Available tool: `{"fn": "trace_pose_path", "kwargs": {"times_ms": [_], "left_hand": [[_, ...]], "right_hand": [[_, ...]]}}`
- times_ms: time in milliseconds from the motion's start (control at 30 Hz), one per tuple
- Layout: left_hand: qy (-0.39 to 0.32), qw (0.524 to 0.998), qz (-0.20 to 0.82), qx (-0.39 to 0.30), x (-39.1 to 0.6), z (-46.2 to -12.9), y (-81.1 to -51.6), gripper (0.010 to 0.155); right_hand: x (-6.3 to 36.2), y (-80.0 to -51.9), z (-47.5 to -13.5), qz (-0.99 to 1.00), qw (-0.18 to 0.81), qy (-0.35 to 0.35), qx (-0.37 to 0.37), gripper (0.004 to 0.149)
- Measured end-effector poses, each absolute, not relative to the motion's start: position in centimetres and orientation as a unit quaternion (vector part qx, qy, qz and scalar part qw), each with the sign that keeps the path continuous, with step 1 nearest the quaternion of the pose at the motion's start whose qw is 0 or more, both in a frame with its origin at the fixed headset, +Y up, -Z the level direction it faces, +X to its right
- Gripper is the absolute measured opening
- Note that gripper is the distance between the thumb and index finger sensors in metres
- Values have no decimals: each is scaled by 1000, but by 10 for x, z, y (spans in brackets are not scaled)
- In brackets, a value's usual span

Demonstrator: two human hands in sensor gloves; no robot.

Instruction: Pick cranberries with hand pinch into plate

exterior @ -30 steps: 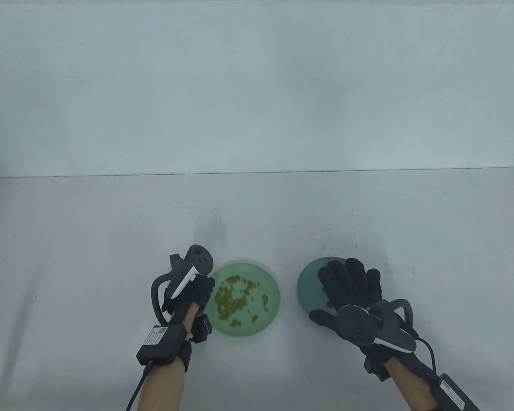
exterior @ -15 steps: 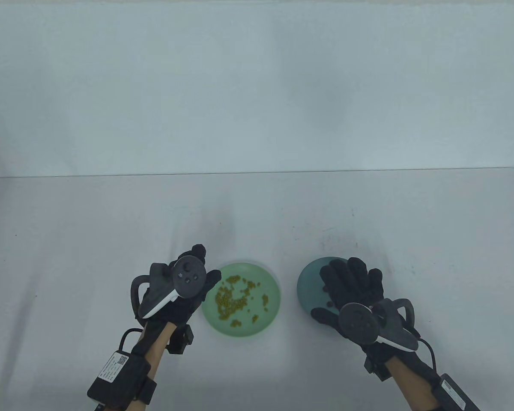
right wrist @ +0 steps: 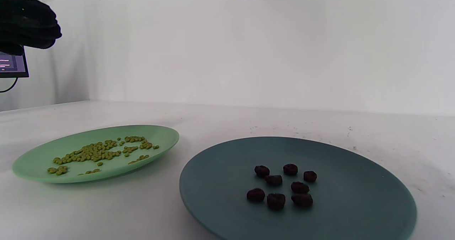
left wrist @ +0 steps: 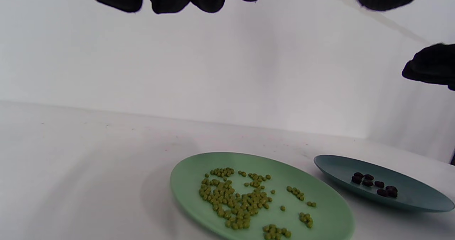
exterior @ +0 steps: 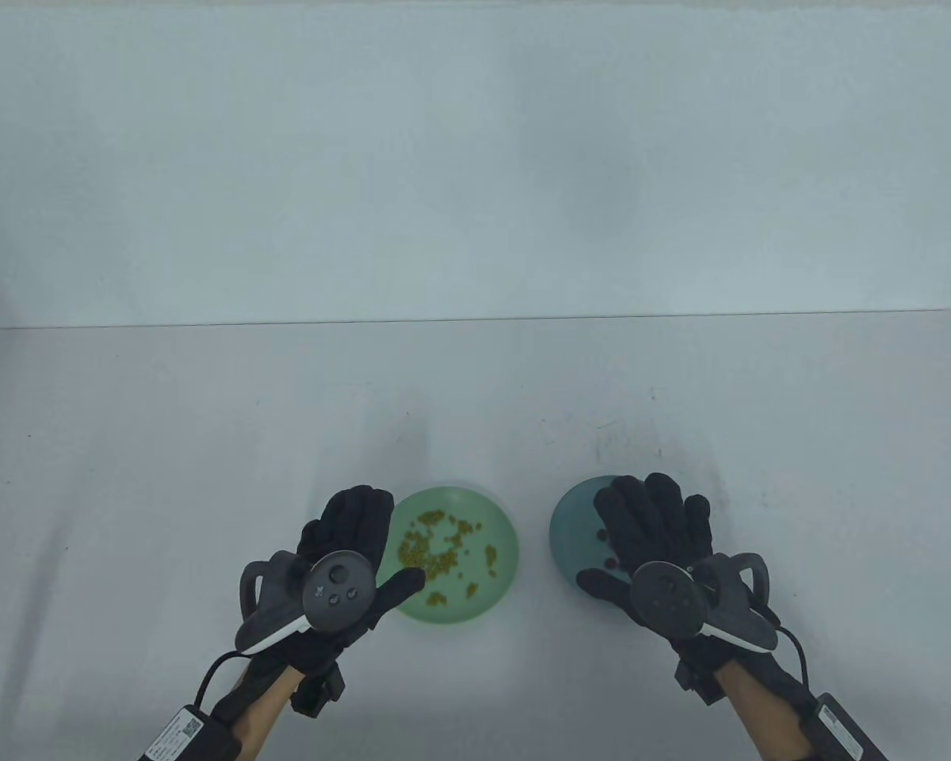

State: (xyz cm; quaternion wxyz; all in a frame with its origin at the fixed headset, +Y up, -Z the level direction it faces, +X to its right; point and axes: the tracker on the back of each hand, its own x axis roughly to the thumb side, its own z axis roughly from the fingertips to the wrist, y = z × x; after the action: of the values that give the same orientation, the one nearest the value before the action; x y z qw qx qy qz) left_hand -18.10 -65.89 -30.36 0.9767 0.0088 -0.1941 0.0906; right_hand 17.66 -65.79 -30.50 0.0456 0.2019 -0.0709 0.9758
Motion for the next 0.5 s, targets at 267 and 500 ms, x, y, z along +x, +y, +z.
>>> {"fn": "trace_pose_path", "kwargs": {"times_ms": [267,500], "left_hand": [[-182,981,71,4,-187,-302,-672,93],[-176,981,86,10,-189,-302,-672,93]], "right_hand": [[174,-663,-305,976,36,-64,207,91],[173,-666,-306,976,33,-54,210,91]]}}
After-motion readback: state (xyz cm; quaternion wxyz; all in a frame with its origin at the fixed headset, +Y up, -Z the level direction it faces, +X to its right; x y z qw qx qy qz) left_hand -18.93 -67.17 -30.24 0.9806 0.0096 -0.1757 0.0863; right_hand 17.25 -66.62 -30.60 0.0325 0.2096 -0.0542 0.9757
